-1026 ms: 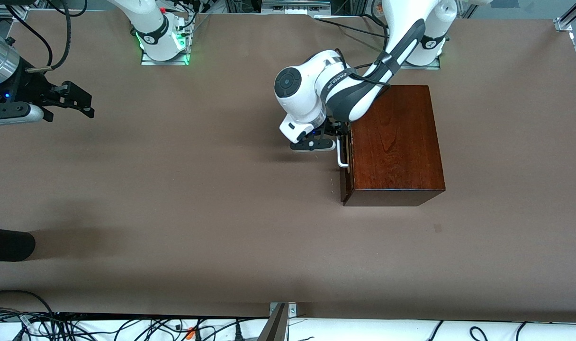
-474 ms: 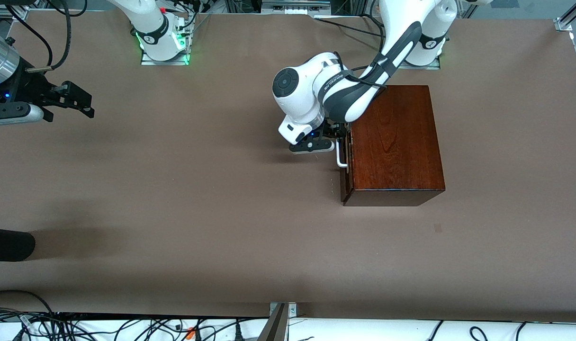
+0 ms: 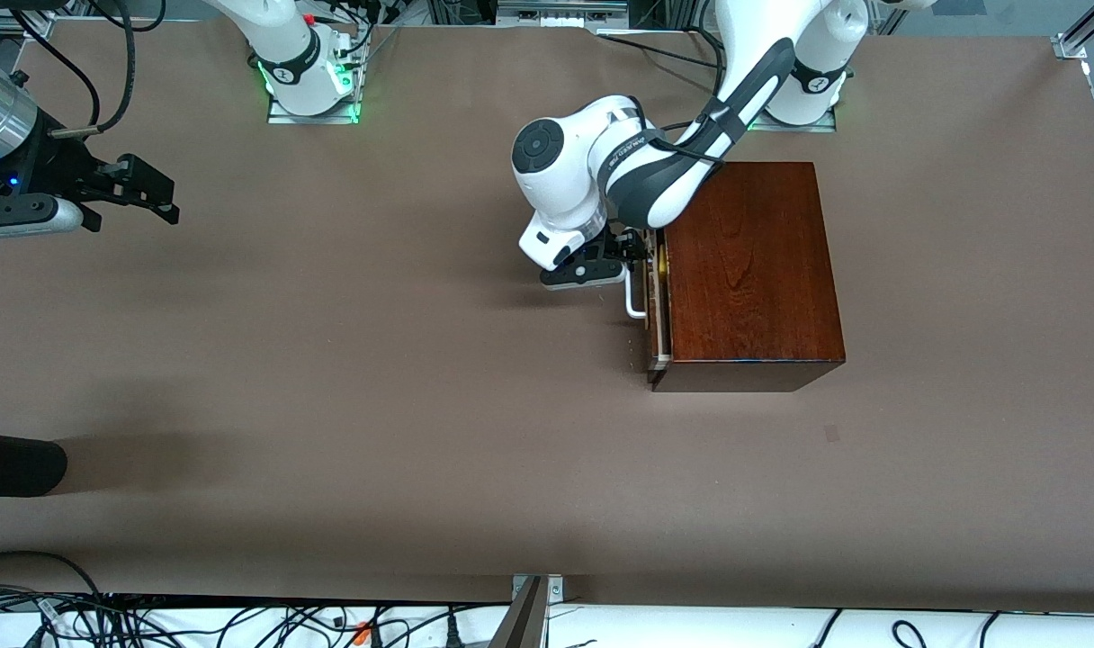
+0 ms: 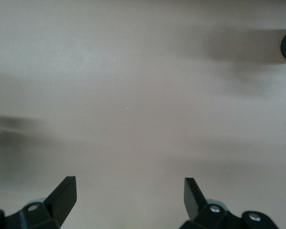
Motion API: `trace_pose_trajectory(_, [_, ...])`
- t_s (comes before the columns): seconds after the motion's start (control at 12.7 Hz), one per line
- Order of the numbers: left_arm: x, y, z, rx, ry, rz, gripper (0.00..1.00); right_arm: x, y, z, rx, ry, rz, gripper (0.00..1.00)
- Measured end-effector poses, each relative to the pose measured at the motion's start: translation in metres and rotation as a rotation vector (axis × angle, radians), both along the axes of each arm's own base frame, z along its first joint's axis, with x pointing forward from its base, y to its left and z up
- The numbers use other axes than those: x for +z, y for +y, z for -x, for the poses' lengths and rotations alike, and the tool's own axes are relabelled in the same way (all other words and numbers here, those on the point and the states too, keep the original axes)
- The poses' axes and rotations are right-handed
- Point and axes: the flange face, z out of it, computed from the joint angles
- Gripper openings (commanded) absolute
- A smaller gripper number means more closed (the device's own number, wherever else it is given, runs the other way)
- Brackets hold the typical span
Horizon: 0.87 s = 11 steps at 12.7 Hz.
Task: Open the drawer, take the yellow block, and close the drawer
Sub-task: 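Pull the drawer open by its handle with the left gripper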
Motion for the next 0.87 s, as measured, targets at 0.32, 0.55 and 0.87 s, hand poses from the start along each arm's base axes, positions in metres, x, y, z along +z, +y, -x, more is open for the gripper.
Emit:
trace_pose_trajectory(0.32, [0.0026,-0.0047,-0.0022,0.038,-0.007,0.055,1.0,0.0,0.0,0.0,0.0,0.0,0.0,1.0])
trace_pose_trajectory(0.55, [0.0043,-0.0047,-0.0053,0.062,0.001,0.088,1.0,0.0,0.0,0.0,0.0,0.0,0.0,1.0])
trace_pose_trajectory(0.87, [0.0069,-0.0118,-0.0051,0.074,0.001,0.135,1.0,-0.0001,0.0,0.0001,0.0,0.001,0.0,1.0])
